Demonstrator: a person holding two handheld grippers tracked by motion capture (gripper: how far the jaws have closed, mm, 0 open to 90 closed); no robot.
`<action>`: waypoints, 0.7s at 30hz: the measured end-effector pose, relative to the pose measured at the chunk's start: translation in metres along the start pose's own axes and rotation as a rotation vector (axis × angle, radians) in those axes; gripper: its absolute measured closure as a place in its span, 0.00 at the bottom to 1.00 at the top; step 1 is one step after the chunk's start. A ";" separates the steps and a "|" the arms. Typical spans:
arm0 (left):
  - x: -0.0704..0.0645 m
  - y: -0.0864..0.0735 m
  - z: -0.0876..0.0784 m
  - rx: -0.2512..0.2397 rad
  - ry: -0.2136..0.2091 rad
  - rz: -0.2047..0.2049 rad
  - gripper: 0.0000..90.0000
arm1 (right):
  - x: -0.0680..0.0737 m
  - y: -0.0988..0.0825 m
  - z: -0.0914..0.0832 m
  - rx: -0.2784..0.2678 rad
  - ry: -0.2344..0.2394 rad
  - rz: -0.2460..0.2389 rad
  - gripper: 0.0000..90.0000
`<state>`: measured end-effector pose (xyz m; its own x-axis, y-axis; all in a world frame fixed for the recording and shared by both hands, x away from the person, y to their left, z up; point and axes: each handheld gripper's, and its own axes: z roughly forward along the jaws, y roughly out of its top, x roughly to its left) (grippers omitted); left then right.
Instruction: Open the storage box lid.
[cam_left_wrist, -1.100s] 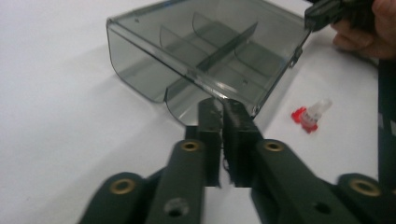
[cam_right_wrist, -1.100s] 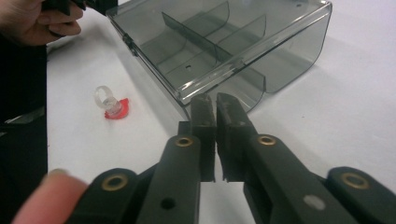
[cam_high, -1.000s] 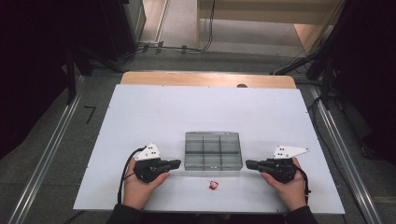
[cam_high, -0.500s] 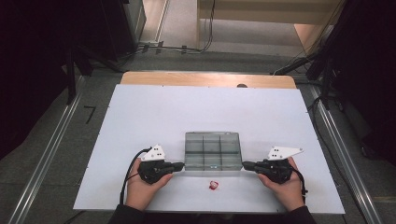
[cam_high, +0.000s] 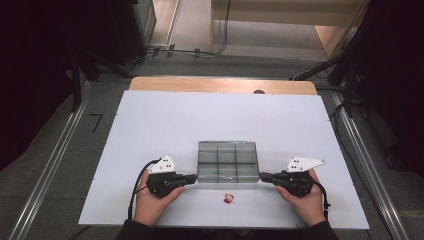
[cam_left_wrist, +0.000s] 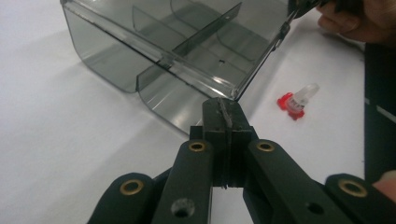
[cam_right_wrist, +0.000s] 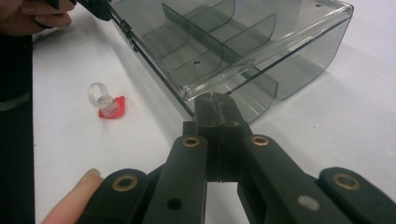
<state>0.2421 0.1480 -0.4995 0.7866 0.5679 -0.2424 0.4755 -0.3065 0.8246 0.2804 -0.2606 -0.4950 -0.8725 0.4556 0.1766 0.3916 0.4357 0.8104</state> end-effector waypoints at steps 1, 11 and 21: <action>0.000 0.000 0.000 0.001 0.002 0.005 1.00 | 0.000 0.000 0.000 -0.002 0.001 0.001 0.98; -0.004 0.004 -0.004 -0.063 -0.012 0.012 1.00 | 0.003 0.007 -0.005 -0.029 0.000 -0.008 0.98; -0.008 0.011 -0.006 -0.131 0.002 0.024 1.00 | 0.009 0.018 -0.006 -0.054 0.008 -0.022 0.98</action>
<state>0.2388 0.1445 -0.4856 0.7962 0.5632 -0.2209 0.4009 -0.2177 0.8899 0.2771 -0.2537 -0.4754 -0.8831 0.4403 0.1622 0.3557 0.4027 0.8434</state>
